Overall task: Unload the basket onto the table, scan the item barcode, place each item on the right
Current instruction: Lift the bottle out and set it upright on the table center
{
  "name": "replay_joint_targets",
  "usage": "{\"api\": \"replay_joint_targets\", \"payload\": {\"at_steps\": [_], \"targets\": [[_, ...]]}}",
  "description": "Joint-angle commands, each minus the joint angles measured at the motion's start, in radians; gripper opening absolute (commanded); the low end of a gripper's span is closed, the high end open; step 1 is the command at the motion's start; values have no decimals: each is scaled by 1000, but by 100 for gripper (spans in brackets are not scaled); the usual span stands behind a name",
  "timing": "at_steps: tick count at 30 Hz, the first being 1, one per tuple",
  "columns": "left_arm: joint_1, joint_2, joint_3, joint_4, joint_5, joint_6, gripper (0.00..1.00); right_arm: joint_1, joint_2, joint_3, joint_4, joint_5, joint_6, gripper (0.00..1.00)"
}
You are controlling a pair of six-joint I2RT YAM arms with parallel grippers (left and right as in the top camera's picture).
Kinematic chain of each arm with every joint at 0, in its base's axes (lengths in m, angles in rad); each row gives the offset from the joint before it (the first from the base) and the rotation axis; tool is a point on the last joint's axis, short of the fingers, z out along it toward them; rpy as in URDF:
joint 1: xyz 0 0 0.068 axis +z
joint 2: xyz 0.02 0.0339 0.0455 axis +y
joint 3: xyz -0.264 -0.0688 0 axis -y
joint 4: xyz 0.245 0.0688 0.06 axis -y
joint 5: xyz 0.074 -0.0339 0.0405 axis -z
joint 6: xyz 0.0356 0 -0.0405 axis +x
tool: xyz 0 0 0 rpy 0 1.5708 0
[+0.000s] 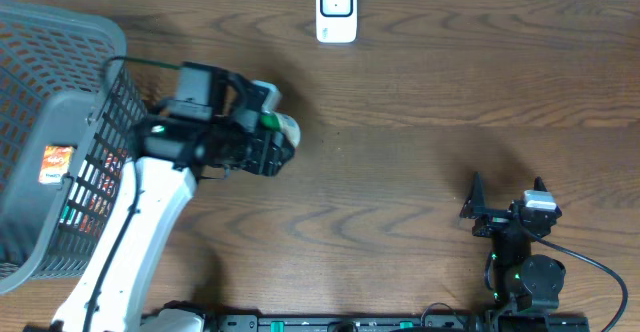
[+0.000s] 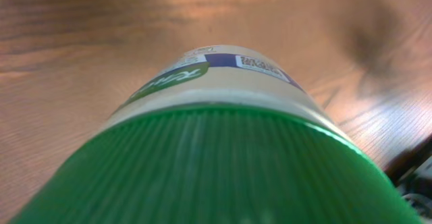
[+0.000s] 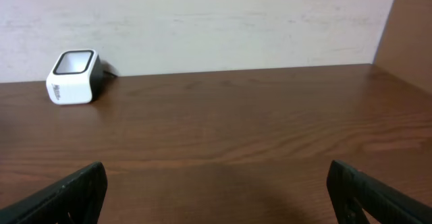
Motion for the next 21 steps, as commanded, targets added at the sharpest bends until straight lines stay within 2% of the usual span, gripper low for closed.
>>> {"api": "replay_joint_targets", "payload": {"at_steps": [1, 6, 16, 21], "targets": [[-86, 71, -11, 8, -71, 119, 67, 8, -4, -1, -3, 9, -8, 99], [-188, 207, -11, 8, -74, 328, 68, 8, -4, -1, -3, 10, -8, 99], [-217, 396, -11, 100, -73, 394, 68, 8, -4, -1, -3, 9, -8, 99], [-217, 428, -11, 113, -74, 483, 75, 8, -4, -1, -3, 10, -8, 99]]}}
